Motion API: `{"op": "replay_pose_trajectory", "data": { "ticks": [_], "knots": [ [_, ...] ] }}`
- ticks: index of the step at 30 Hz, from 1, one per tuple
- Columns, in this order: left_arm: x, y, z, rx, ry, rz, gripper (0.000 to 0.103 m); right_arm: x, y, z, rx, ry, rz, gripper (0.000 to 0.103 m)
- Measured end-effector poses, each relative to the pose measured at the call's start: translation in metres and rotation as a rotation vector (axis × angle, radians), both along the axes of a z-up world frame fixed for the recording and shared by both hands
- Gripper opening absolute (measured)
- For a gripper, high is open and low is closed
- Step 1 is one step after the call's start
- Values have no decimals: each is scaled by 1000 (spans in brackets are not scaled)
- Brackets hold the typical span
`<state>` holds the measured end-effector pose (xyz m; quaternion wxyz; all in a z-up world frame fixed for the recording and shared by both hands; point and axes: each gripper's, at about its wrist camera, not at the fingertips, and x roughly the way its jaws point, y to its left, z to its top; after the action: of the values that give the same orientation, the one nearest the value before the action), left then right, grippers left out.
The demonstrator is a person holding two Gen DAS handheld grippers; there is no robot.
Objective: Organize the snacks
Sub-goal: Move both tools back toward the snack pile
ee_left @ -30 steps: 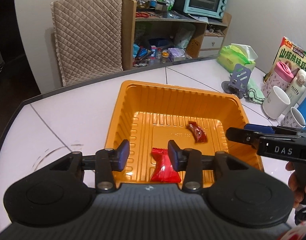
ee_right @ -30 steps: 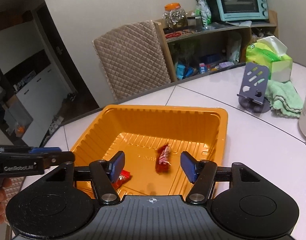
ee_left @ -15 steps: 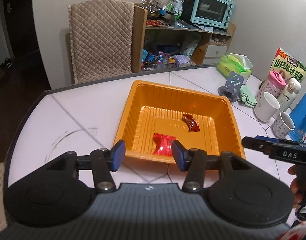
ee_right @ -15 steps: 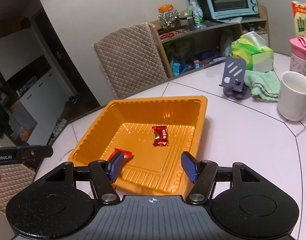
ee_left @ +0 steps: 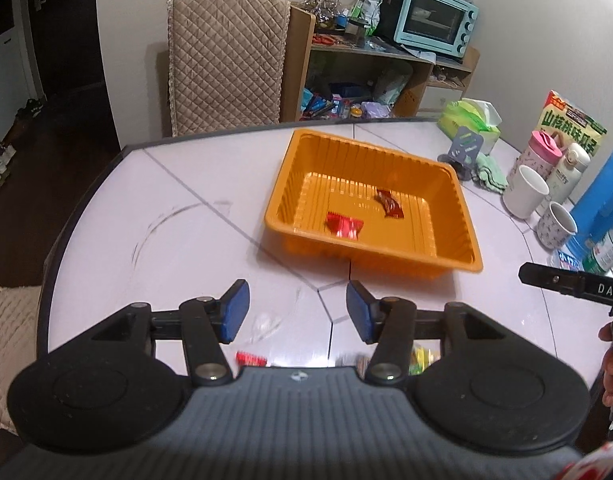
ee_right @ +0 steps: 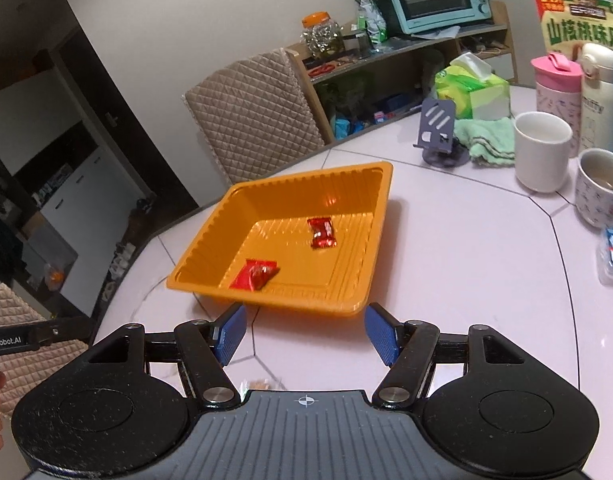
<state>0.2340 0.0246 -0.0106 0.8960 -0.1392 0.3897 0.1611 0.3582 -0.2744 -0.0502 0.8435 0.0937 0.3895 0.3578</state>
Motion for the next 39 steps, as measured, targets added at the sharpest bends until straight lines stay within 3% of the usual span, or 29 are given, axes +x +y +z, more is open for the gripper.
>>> {"op": "replay_pose_trajectory", "data": {
  "ticks": [11, 22, 39],
  "knots": [
    [-49, -2, -10, -28, 11, -41, 50, -61, -8, -4, -50, 40, -44, 66],
    [-75, -1, -31, -62, 47, -117, 50, -102, 14, -19, -143, 79, -48, 66],
    [-60, -3, -76, -87, 131, -206, 50, -124, 32, -51, -218, 139, -81, 66]
  ]
}}
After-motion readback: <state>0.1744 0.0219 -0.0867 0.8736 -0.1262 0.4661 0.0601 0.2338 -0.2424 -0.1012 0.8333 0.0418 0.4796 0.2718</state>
